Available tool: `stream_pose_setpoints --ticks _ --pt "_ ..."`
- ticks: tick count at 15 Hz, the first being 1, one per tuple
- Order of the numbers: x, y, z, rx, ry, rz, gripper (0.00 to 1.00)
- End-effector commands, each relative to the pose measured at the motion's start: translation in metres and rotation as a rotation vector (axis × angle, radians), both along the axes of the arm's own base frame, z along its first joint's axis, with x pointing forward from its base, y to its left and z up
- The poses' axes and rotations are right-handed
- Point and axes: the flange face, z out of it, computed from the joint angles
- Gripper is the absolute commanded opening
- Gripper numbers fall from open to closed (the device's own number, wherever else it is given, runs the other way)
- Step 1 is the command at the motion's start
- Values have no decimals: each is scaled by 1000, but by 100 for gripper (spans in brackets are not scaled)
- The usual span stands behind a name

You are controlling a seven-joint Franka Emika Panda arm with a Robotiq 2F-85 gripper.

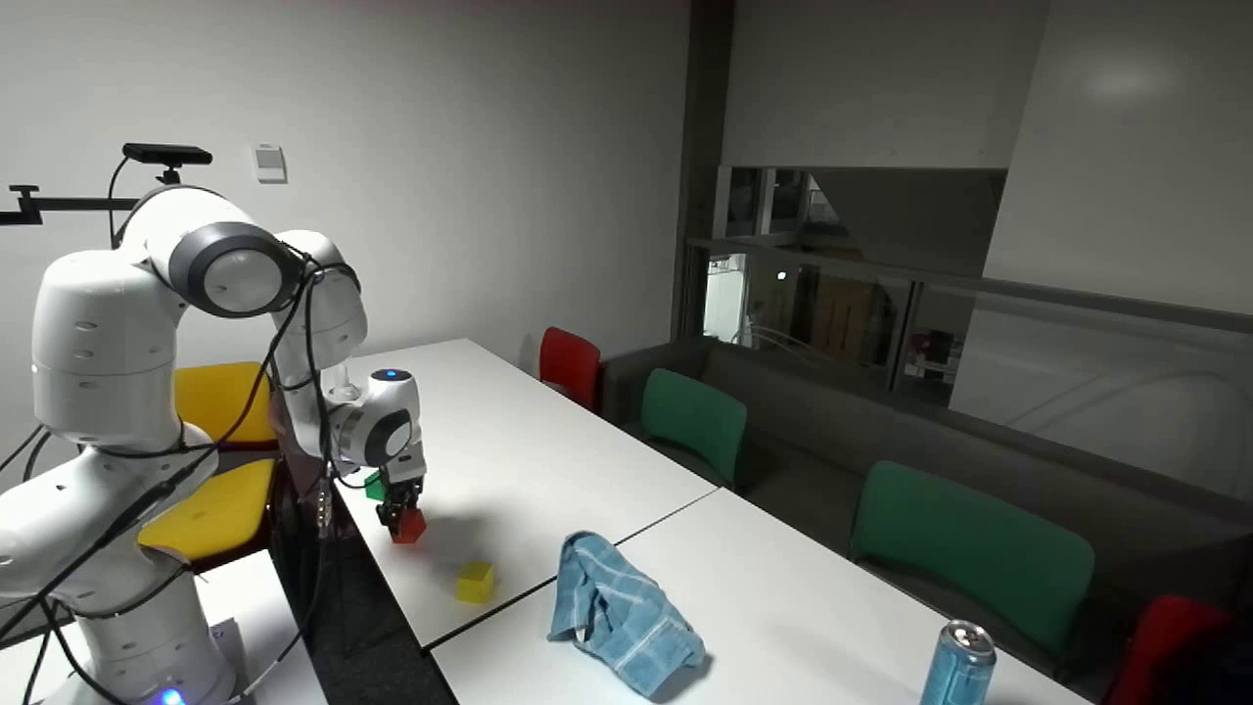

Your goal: Pick up the orange and green object and place them on top of the yellow object

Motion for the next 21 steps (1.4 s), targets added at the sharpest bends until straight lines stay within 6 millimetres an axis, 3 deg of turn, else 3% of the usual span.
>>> stream_pose_setpoints --ticks 1,12,21 --pt "11 -13 14 8 28 1 30" --pt "21 -56 64 44 -8 -58 30" --pt "8 -107 97 61 -12 -113 30"
